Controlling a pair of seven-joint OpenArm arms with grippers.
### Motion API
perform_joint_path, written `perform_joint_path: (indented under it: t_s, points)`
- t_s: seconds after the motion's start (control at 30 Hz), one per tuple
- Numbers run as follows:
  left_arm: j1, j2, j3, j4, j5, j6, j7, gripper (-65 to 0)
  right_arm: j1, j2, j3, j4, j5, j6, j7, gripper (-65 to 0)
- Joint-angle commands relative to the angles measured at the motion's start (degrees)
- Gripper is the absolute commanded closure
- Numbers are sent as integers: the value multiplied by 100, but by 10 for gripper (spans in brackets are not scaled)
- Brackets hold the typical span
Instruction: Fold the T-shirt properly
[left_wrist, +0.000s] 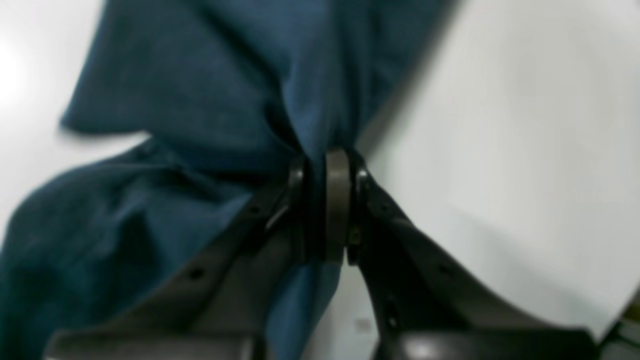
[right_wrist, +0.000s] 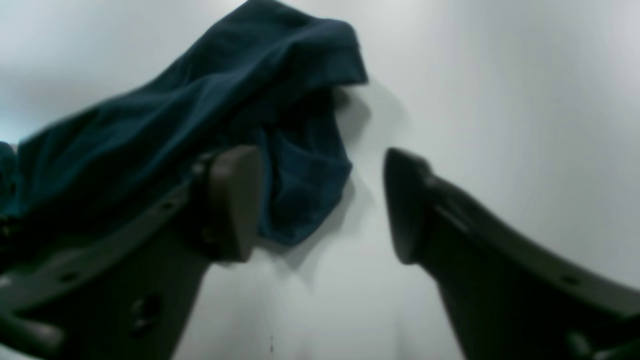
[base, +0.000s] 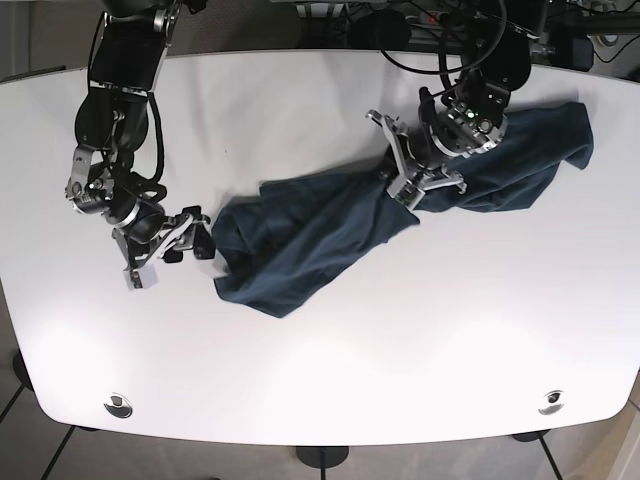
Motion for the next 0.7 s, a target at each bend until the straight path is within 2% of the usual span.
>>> perform_joint_path:
  t_s: [0.03,0.13,0.23,0.33,0.4,0.57,0.63,0.7]
  points:
    - [-65,5,-200,275,-69,-3,180,-147,93,51,23,-10,95,28,159,-417]
    - [-82,93,-596,503,-69,-12,303,-312,119,60,23,-371,95,28,150,-396]
    - [-126,189,-974,776,-69,-29,312,-328,84,51,23,-591,104,28,142,-393]
    - [-311,189,-1018,952,-78,-38,320,-326,93,42,23,-977,139,28,150,-393]
    - [-320,207,-1413,1083,-140,-38,320,-326,128,42,23,-1285,148,28,159,-393]
    - [-320,242,-2547,1092,-1212,-38,320,-328,260,-195,23,-1505,104,28,168,-393]
    - [-293,242,-3189,1075,-1766,-38,329,-329,436,-213,5,-1804,139,28,168,-392]
    - [-276,242,-3769,1040,-2223,-38,329,-329,559,-354,32,-2023,104,28,203,-382]
